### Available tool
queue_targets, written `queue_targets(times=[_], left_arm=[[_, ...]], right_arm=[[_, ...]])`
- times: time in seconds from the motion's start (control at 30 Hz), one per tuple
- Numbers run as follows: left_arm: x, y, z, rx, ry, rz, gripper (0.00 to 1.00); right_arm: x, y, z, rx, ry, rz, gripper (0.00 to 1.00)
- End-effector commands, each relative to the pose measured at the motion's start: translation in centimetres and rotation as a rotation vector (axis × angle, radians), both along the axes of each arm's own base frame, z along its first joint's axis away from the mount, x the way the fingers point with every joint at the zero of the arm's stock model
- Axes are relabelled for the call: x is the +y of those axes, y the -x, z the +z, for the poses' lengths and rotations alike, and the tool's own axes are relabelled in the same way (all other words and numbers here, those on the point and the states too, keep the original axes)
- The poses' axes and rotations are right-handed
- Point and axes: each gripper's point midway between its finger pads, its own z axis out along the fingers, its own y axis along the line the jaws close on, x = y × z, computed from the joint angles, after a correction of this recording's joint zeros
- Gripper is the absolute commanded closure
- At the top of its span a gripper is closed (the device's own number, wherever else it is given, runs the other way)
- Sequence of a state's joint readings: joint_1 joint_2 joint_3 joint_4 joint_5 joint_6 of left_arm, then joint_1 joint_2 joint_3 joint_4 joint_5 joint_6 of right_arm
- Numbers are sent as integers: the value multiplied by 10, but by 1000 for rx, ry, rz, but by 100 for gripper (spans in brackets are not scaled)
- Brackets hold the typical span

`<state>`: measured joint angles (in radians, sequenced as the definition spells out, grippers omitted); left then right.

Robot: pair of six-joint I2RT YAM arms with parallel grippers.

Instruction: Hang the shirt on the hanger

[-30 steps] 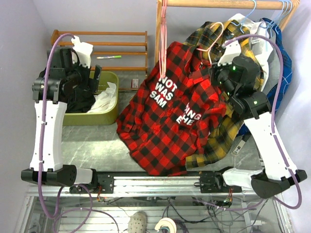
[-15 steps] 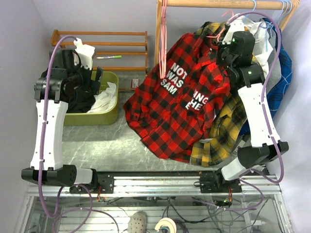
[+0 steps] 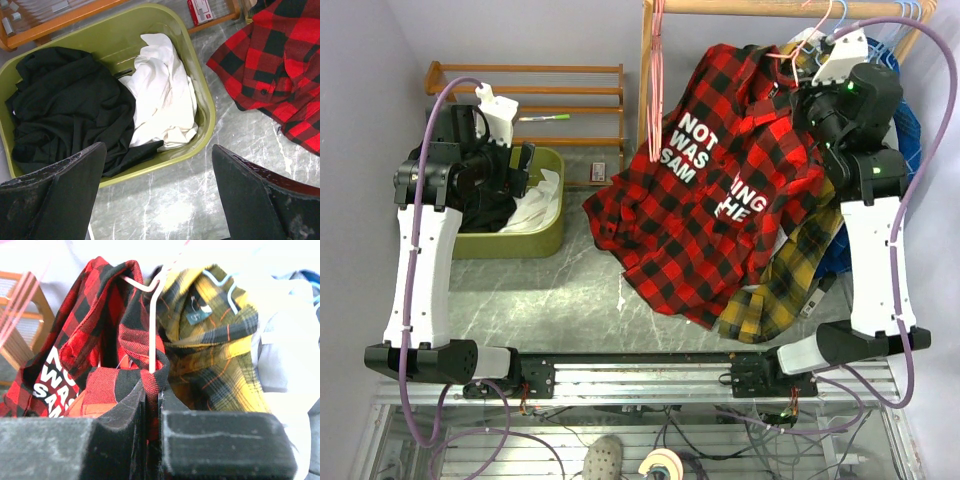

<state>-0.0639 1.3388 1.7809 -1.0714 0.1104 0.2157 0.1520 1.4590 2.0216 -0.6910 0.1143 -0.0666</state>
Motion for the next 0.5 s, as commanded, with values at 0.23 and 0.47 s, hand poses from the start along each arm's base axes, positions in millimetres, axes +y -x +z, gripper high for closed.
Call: queue_targets(times=[0.23,0.47], left_arm=[[-5,4,3,-6,29,-20,1],[-6,2,3,-1,34,-29,1]], right_arm=[[13,-32,64,-190,-11,68,100],[18,-67,42,-142,-8,69,100]])
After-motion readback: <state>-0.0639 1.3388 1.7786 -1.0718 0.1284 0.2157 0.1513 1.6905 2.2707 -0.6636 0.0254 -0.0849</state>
